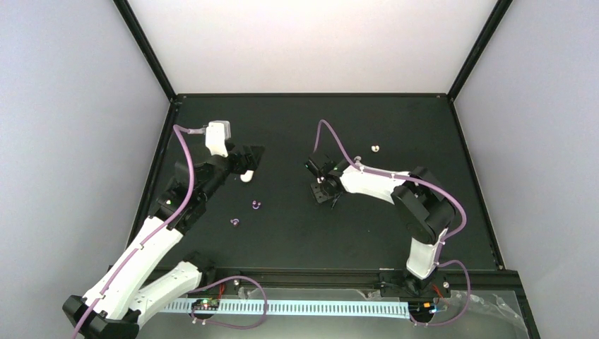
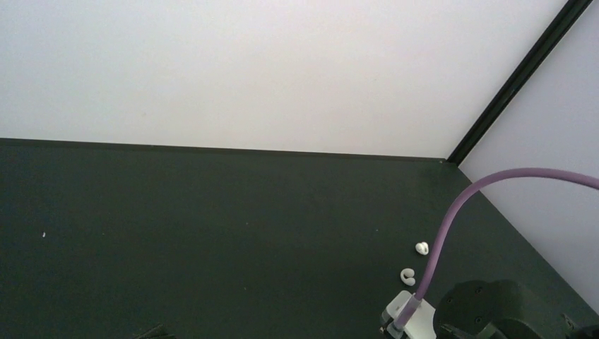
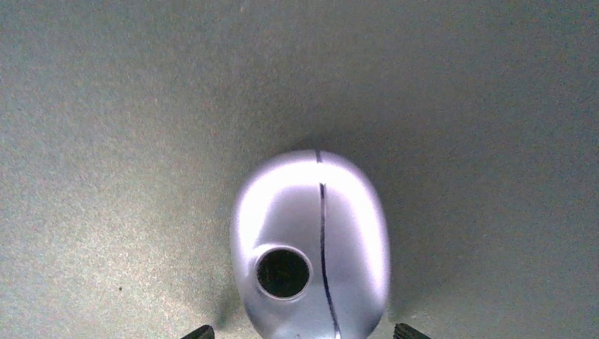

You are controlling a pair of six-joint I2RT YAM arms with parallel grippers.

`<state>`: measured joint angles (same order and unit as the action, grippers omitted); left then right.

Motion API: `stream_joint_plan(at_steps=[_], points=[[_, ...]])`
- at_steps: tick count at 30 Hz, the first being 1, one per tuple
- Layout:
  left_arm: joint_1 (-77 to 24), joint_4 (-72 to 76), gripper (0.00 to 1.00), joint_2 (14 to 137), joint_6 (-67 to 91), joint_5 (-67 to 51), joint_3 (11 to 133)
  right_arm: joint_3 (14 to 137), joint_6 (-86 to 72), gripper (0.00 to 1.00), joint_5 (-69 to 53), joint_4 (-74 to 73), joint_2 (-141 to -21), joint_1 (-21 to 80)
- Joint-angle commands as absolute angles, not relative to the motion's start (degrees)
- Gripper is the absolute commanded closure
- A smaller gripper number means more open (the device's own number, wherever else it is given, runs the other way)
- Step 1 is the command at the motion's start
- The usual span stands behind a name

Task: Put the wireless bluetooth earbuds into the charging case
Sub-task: Pick up the charging case at the center of the board.

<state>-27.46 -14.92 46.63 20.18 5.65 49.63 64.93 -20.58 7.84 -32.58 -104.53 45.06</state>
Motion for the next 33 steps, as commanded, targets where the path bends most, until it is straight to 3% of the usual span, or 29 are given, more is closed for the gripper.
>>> stream_joint_plan(at_steps=[1,33], points=[[-27.64,-14.05,0.01,46.5,20.7,4.66,49.82,68.79,-20.0,0.34,10.96,-34.58,-105.93,44.78],[-27.69,-14.05,0.01,46.8,20.65,4.65,49.84,70.5,-15.67,0.49,4.29,-32.87,-110.45,42.86]])
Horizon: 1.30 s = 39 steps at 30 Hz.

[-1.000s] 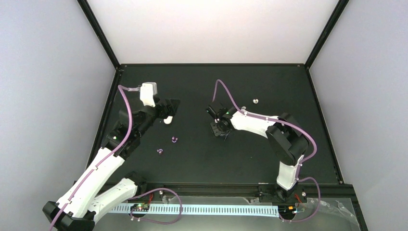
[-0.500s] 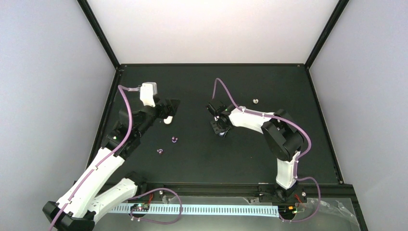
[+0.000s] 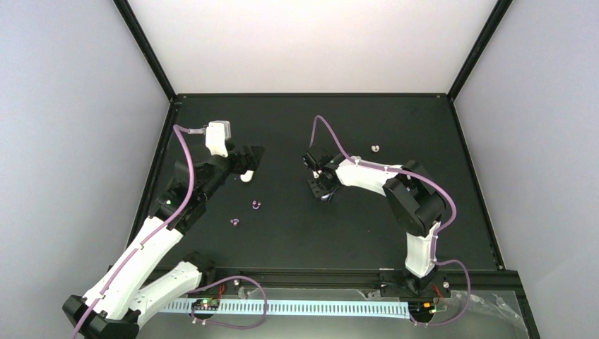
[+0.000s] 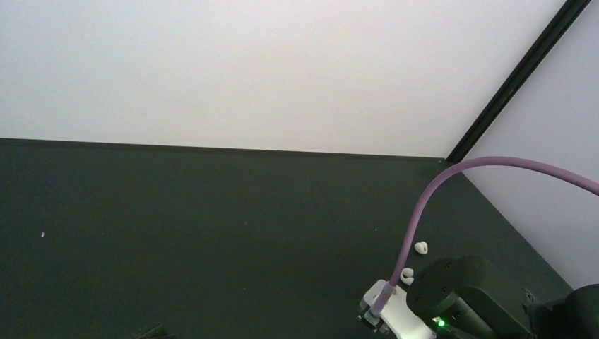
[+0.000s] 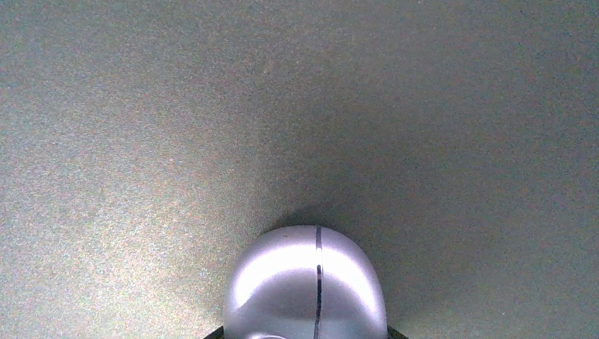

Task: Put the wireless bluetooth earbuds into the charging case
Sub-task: Pick up the charging case at the center of the board.

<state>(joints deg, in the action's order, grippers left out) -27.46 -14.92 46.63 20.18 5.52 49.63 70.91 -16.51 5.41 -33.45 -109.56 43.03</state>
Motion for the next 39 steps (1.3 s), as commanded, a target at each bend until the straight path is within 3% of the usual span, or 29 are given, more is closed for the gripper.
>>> stream_joint_plan(at_steps=[1,6,15,23,29,32,39], points=[[-27.69,-14.06,0.01,46.76,20.63,4.67,49.82,70.49,-15.67,0.5,4.22,-32.85,-110.42,42.93],[-27.68,-14.05,0.01,46.67,20.65,4.81,49.89,69.78,-16.0,0.58,4.93,-32.49,-109.7,42.84],[-27.69,-14.06,0.01,46.58,20.64,4.88,49.82,66.9,-16.46,0.64,7.7,-31.02,-104.06,42.87],[-27.8,-13.74,0.01,46.58,20.12,3.58,49.52,60.56,-12.73,0.65,8.42,-28.69,-86.91,43.67],[-32.63,-14.98,0.01,48.51,17.26,-4.74,52.12,53.99,-5.1,0.64,9.96,-26.6,-69.59,49.34],[-33.82,-17.11,0.01,51.07,18.87,-14.63,54.83,51.06,-0.64,0.64,9.43,-25.69,-61.1,53.27],[-37.87,-19.34,0.01,53.67,19.19,-26.56,55.3,49.28,3.67,0.64,8.9,-28.91,-50.42,55.57]])
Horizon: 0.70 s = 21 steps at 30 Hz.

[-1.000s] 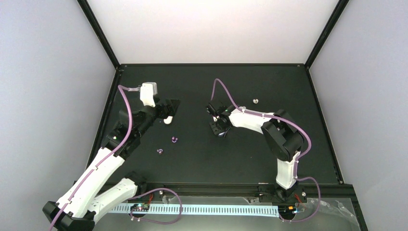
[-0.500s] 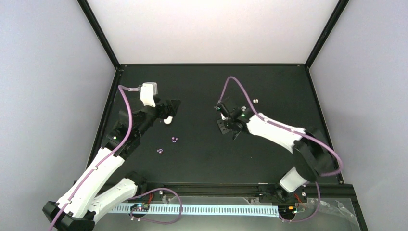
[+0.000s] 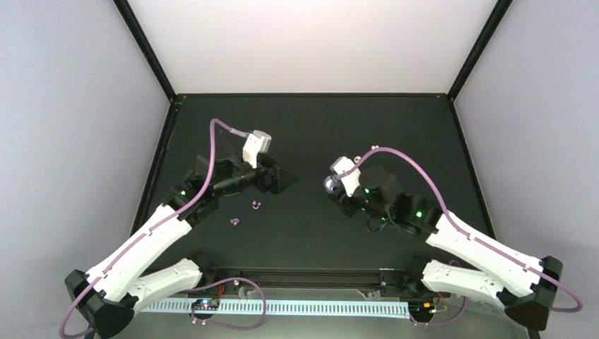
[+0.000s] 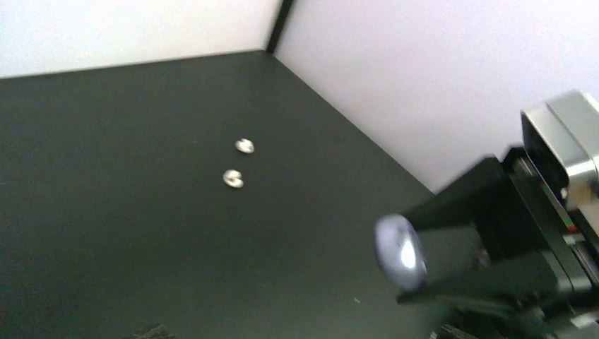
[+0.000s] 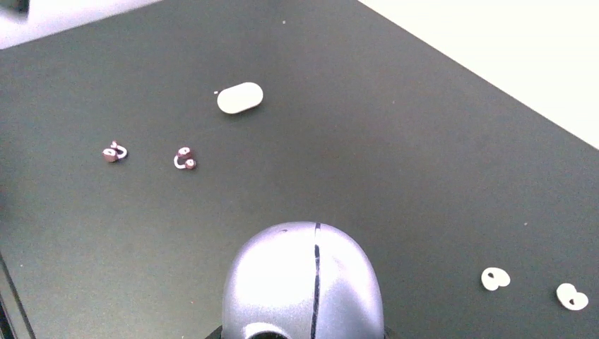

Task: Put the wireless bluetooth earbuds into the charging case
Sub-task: Pick up the charging case at the center of the board.

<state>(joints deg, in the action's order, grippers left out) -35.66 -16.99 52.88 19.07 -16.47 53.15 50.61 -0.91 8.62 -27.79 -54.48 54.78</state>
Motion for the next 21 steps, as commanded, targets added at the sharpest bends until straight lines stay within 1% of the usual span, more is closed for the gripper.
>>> stream_joint_plan(at_steps=[1,4,9,18,21], points=[[-38.49,-18.72,0.01,54.13,19.43,-27.98,55.1,48.85,4.15,0.64,8.74,-28.68,-49.45,55.63],[-41.23,-16.89,0.01,56.36,20.45,-30.5,55.28,48.2,5.14,0.64,7.68,-28.01,-48.01,55.63],[-44.98,-15.46,0.04,61.23,21.69,-28.57,57.1,48.38,5.05,0.64,5.86,-27.41,-48.34,55.7],[-45.44,-15.78,0.11,67.01,23.88,-27.2,61.29,48.81,5.27,0.64,4.89,-27.25,-49.06,55.82],[-45.52,-16.27,0.15,68.47,23.96,-26.7,62.61,49.21,5.44,0.64,4.45,-27.27,-49.62,55.9]])
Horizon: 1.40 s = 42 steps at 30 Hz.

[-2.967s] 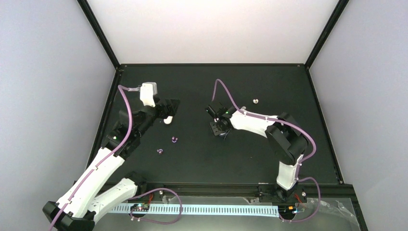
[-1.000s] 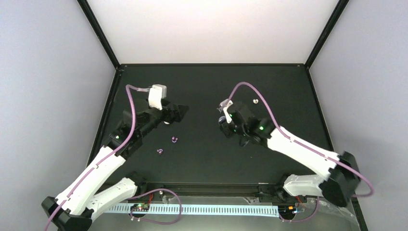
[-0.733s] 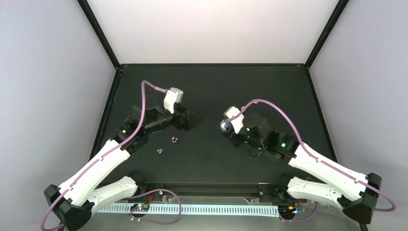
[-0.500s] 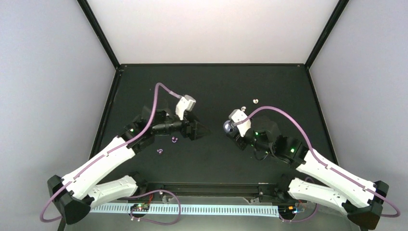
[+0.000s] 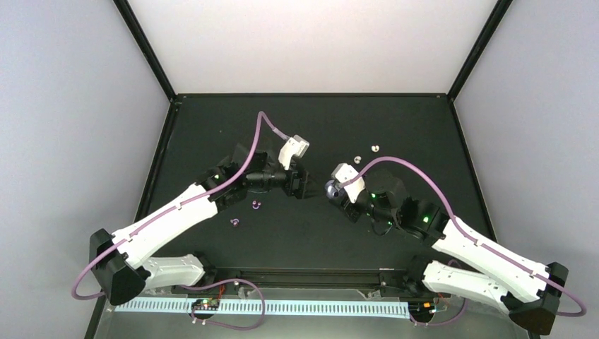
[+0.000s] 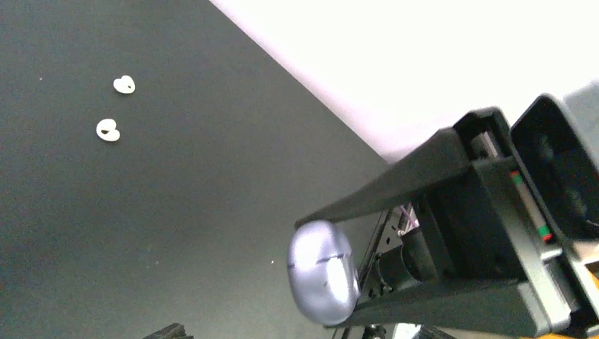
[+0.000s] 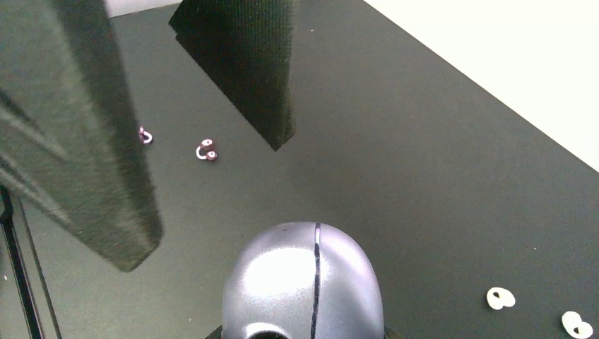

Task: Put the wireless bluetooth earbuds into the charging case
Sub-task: Pick up the charging case at the center of the board.

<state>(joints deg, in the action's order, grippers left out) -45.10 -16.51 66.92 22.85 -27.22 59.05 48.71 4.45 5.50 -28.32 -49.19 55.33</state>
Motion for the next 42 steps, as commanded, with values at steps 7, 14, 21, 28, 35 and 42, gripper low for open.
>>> stream_joint_plan(at_steps=[7,14,21,28,35,42], points=[[-45.71,-16.17,0.23,71.1,24.26,-27.49,63.37,49.77,5.32,0.64,3.75,-26.88,-50.55,55.99],[-46.05,-16.2,0.29,72.92,24.35,-27.8,63.69,50.43,5.55,0.64,3.6,-26.2,-51.22,56.07],[-46.15,-16.25,0.35,75.53,24.9,-29.83,64.07,50.91,5.85,0.64,3.76,-25.62,-51.92,56.07],[-46.44,-16.63,0.4,77.03,25.19,-31.69,64.16,51.06,5.99,0.64,3.69,-24.57,-52.55,56.07],[-46.67,-16.44,0.45,77.68,25.57,-33.27,64.16,51.48,6.25,0.64,3.78,-23.85,-53.09,56.07],[-46.94,-16.35,0.54,77.87,25.92,-34.09,64.0,51.76,6.51,0.64,4.21,-23.4,-53.6,56.02]])
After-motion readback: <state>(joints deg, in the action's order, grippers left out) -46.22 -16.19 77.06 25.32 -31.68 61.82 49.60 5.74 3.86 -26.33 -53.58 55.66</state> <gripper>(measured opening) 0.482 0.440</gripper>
